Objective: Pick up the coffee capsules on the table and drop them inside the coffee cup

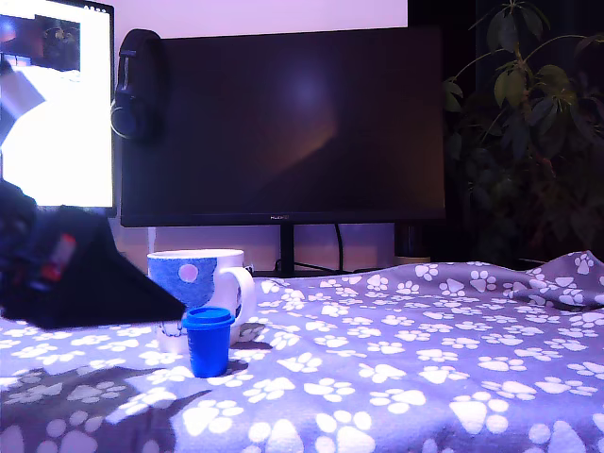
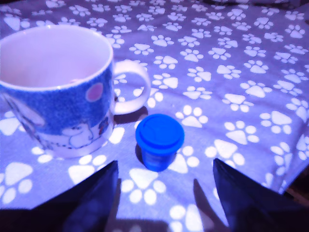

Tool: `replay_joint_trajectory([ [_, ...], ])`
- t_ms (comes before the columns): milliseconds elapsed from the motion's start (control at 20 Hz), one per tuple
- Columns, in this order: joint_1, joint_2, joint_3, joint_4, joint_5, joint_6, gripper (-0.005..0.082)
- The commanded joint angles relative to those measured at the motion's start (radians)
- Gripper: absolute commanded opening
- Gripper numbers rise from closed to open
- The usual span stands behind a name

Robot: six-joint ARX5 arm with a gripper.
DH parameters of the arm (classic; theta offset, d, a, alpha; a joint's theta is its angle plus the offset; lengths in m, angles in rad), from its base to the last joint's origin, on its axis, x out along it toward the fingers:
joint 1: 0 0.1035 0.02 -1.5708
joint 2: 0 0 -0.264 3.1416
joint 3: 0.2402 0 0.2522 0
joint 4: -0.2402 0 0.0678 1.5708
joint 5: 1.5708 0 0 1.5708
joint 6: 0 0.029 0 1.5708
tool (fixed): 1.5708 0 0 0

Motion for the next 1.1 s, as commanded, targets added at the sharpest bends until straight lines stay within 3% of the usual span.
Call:
replay_joint_trajectory([
  [0,-0.005,0.036,-0.011,0.039,0.003,0.008,0.0571],
  [300,-0.005,0.146,0.008,0.112,0.011,0.008,0.0571],
  [650,-0.005,0.270,0.085,0.111,0.049,0.017,0.0569],
  [1050,-0.005,0.338,0.160,0.107,0.048,0.024,0.0568],
])
